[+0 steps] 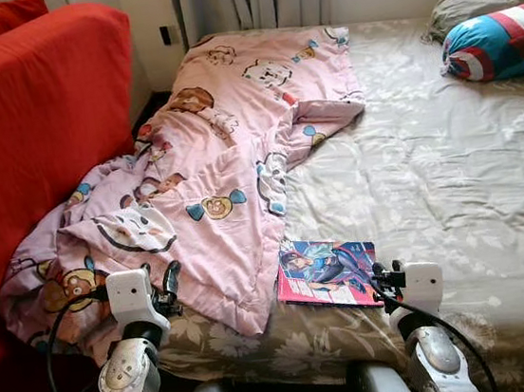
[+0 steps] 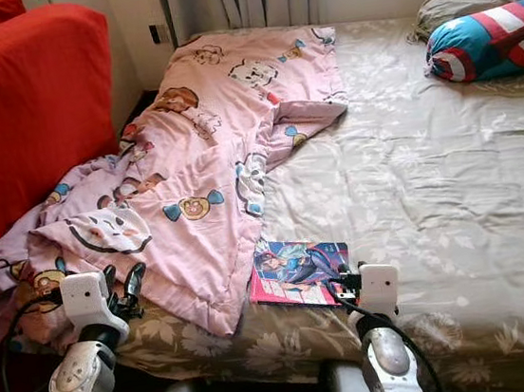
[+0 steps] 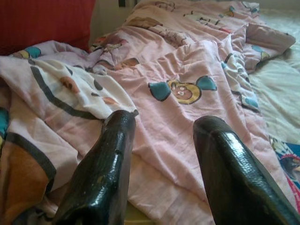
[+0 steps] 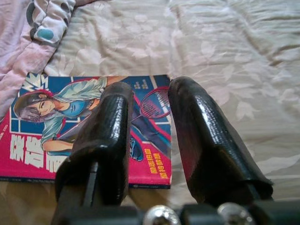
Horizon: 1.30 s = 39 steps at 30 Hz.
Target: Clean up the room
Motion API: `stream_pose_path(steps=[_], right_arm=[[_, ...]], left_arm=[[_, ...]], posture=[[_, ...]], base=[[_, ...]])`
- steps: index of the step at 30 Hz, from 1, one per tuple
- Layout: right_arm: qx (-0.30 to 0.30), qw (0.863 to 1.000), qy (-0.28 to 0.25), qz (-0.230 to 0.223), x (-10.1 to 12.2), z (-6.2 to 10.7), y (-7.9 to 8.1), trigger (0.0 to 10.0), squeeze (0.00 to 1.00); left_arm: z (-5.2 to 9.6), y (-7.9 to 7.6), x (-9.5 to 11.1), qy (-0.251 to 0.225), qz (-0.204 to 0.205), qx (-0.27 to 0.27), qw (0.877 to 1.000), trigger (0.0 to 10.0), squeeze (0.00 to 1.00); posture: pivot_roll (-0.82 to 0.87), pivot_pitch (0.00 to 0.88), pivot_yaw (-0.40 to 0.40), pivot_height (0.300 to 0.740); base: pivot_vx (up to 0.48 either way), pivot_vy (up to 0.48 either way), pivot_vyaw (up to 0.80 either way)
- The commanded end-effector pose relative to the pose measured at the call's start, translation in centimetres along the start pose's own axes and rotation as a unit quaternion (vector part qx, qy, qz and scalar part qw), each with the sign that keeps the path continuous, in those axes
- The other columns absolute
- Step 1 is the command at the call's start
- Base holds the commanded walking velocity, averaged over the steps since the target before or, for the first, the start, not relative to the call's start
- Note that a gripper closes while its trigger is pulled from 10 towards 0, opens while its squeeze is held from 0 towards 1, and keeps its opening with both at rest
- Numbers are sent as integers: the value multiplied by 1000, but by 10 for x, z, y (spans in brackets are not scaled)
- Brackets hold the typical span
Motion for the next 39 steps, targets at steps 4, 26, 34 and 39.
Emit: stream_pose_path(steps=[4, 26, 34, 39], right_arm=[[2, 999, 28, -23, -6, -4, 7, 10000, 0], [-49, 977, 68, -195, -4, -21, -2, 10000, 0], [-61, 968, 62, -234, -7, -19, -8, 10000, 0], [-53, 961, 57, -266, -7, -19, -4, 10000, 0]], left_arm=[[7, 4, -1, 14, -12, -2, 1000, 10000, 0], [25, 15, 4, 39, -41, 0, 998, 10000, 0], [27, 16, 5, 45, -47, -2, 998, 10000, 0], [27, 15, 6, 47, -50, -4, 998, 10000, 0]], posture=[[41, 88, 35, 578], [106, 169, 81, 578], [108, 178, 96, 578], [117, 180, 102, 578]], base=[[0, 0, 0], [0, 0, 0], [0, 0, 0], [0, 0, 0]])
Point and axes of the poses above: a point about 5 cm out from each wrist's last joint towards the gripper, its own z axis pointing back from the gripper into the wrist, its own x axis along the axis of the wrist's last joint, y = z × x, the point moved 2 cm from there along -z, pointing out of the wrist towards the gripper, and after that the axes turned 12 degrees about z, right-handed, at the moved point
